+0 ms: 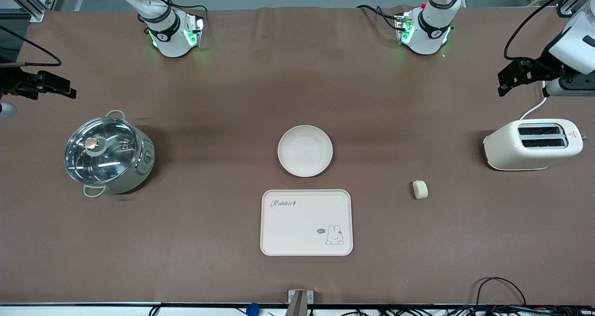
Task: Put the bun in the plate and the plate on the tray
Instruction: 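Reach the left gripper toward the cream bun while the right gripper rises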
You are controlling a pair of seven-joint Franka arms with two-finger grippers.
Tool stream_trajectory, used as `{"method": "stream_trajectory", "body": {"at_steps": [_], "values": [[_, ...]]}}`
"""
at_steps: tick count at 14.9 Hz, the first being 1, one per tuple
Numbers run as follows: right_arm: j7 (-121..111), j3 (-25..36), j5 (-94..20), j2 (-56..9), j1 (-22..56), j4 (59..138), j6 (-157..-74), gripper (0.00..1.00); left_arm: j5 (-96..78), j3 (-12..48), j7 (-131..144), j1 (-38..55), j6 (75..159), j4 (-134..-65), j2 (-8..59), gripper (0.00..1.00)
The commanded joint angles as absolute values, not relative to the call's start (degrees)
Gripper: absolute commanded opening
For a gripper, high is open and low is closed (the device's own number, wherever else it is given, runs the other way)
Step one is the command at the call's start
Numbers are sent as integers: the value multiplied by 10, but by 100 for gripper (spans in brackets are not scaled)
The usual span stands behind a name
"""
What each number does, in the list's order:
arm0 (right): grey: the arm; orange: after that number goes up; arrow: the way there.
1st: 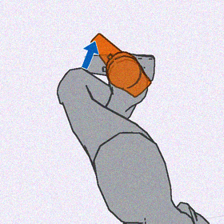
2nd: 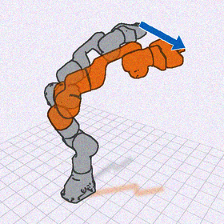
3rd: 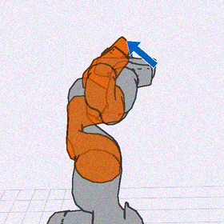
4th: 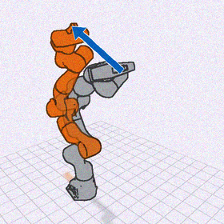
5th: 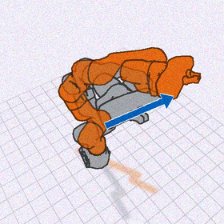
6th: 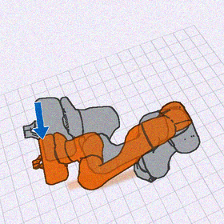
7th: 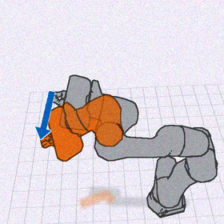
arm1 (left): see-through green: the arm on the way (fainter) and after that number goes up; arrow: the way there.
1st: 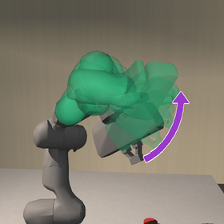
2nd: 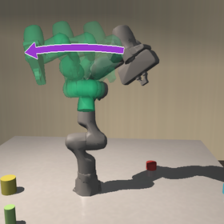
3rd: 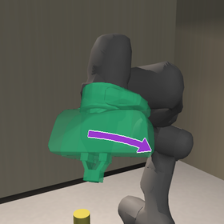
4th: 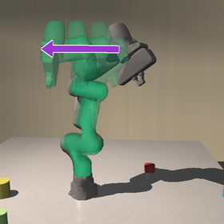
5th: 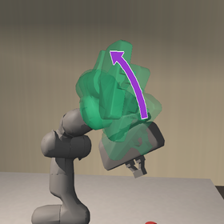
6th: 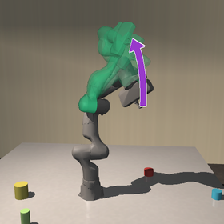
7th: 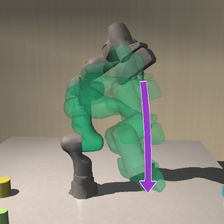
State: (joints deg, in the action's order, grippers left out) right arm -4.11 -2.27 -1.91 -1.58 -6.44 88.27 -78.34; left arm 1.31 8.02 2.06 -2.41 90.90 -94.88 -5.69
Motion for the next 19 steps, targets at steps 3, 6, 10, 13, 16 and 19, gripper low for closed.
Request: {"method": "stream_trajectory", "body": {"at_steps": [3,6,10,13,16,19], "values": [[-38,-23,-22,-14,-57,889,-786,100,8,79,10,-26,896,-930,-40,100],[-38,-23,-22,-15,-57,905,-786,100,7,80,14,-26,904,-899,10,100],[-36,-23,-30,-12,-58,1016,-851,100,5,80,24,-25,988,-927,67,100],[-33,-23,-66,-12,-51,1090,-933,100,5,80,35,-24,1068,-953,121,100],[2,-24,-141,-14,-26,1162,-1040,100,7,81,39,-19,1140,-952,201,100],[128,-24,-156,-29,67,1194,-1131,100,6,83,44,-18,1241,-951,273,100]]}}
